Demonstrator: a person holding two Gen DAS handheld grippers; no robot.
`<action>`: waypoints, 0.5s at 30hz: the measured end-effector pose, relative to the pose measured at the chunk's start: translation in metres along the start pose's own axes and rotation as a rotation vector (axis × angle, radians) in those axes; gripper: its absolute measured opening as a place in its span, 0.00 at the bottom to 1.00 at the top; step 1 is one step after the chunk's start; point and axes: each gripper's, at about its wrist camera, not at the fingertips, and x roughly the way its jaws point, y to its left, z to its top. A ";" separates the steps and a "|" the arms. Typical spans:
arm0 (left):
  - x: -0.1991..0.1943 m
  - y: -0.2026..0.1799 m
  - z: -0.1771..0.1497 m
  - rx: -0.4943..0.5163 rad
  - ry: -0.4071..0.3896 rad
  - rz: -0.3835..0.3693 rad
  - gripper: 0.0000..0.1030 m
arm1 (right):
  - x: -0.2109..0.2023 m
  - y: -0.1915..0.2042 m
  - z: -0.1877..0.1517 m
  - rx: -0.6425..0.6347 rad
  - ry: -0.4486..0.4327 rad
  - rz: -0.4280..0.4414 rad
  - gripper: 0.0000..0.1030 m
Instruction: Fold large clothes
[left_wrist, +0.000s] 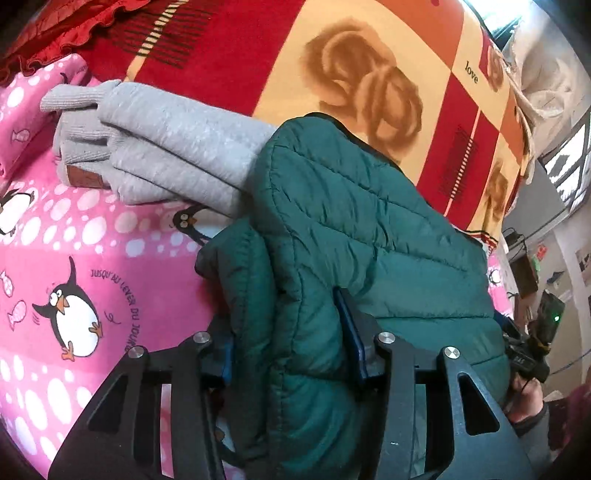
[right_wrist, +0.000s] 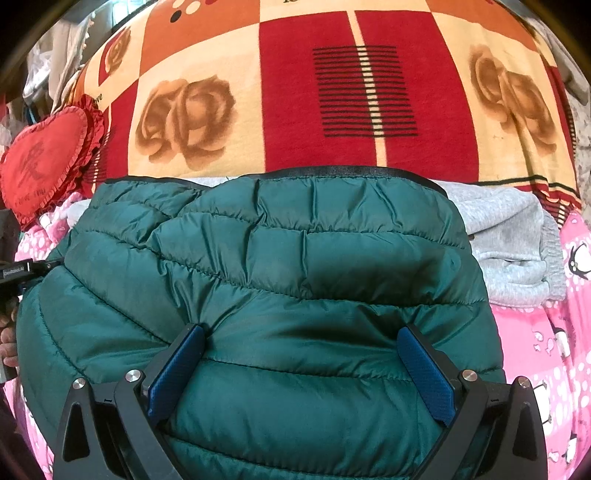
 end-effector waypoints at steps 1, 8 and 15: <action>0.001 0.002 0.000 -0.011 -0.001 0.007 0.53 | -0.001 0.000 -0.001 0.001 -0.001 0.001 1.00; 0.002 0.011 0.000 -0.056 -0.015 0.018 0.64 | -0.053 -0.038 0.008 0.062 -0.106 0.002 0.99; 0.000 -0.013 -0.004 0.025 -0.050 0.116 0.47 | -0.072 -0.170 -0.026 0.428 -0.142 0.044 1.00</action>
